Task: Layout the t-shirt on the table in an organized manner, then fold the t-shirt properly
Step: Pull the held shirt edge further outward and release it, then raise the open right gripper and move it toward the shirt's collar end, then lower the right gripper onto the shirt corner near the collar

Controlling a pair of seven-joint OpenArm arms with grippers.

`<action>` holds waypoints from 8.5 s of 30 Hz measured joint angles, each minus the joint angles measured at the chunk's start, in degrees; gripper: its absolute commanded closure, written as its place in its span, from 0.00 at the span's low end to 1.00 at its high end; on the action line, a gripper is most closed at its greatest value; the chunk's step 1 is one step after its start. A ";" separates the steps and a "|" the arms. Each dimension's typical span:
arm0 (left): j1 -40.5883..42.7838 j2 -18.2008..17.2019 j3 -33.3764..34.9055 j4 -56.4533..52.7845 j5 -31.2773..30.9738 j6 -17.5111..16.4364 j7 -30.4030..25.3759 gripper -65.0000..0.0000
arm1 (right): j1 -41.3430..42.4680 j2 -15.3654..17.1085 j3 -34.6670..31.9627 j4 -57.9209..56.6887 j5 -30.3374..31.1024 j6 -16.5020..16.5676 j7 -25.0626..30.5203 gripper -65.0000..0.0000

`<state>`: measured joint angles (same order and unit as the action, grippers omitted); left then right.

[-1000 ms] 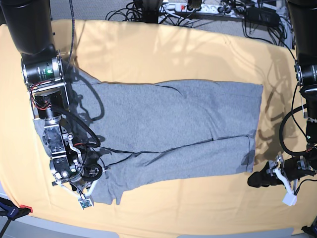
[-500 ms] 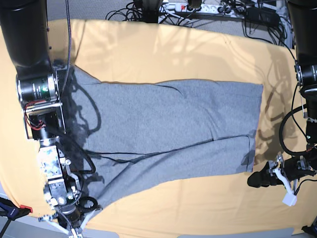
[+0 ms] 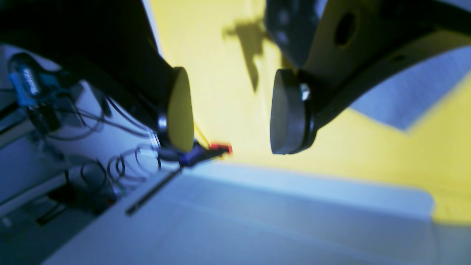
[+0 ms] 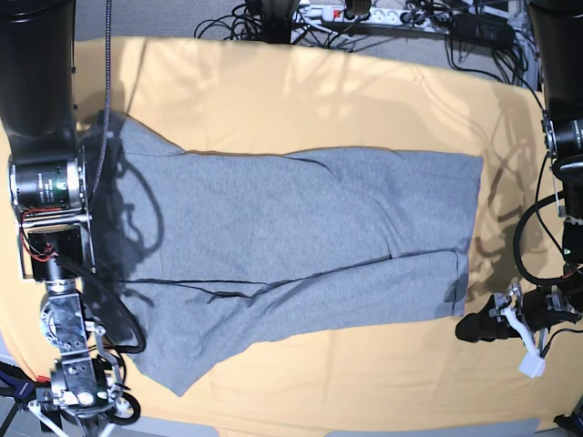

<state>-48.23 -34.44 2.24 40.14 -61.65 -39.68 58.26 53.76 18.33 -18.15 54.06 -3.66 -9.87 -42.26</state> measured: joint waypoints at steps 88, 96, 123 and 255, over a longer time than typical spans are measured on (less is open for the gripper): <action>-0.02 -3.85 0.00 0.20 -16.83 0.00 12.31 1.00 | -79.12 13.66 32.39 57.24 58.01 49.59 -25.51 1.00; -0.02 -3.82 0.00 0.20 -16.81 0.00 12.28 1.00 | -78.95 13.73 28.50 57.24 41.09 49.59 -15.43 1.00; -0.02 -3.85 0.00 0.20 -16.81 0.00 11.89 1.00 | -65.24 14.16 28.11 57.27 30.14 45.07 -10.93 1.00; 4.57 -5.62 0.00 0.20 -20.02 0.00 12.09 1.00 | -62.62 -1.38 34.38 60.57 28.76 26.40 -16.33 0.62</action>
<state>-43.66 -40.05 2.24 40.34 -81.67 -39.68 70.35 -8.86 16.95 16.23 114.63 25.10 16.53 -58.59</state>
